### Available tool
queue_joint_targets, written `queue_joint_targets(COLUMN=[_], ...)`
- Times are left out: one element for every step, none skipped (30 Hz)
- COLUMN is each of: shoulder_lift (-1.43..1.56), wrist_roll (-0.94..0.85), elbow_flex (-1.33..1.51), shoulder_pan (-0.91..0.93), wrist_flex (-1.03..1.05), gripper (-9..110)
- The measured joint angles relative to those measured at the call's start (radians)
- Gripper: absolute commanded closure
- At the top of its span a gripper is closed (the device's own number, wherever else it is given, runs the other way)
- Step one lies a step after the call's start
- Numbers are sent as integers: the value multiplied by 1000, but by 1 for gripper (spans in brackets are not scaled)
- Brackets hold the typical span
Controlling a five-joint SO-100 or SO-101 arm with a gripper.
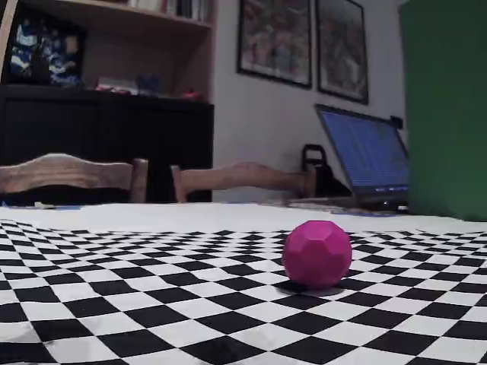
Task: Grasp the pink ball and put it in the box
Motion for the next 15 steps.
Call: queue_joint_targets(shoulder_lift=[0,0,0,0,0,0,0,0,0,0,0,0,0,0,0], wrist_roll=[0,0,0,0,0,0,0,0,0,0,0,0,0,0,0], elbow_flex=[0,0,0,0,0,0,0,0,0,0,0,0,0,0,0], shoulder_pan=[8,18,32,38,48,55,61,67,75,81,87,94,98,104,104], wrist_flex=[0,0,0,0,0,0,0,0,0,0,0,0,0,0,0], gripper=[76,76,76,76,76,76,76,76,76,76,76,76,76,76,76])
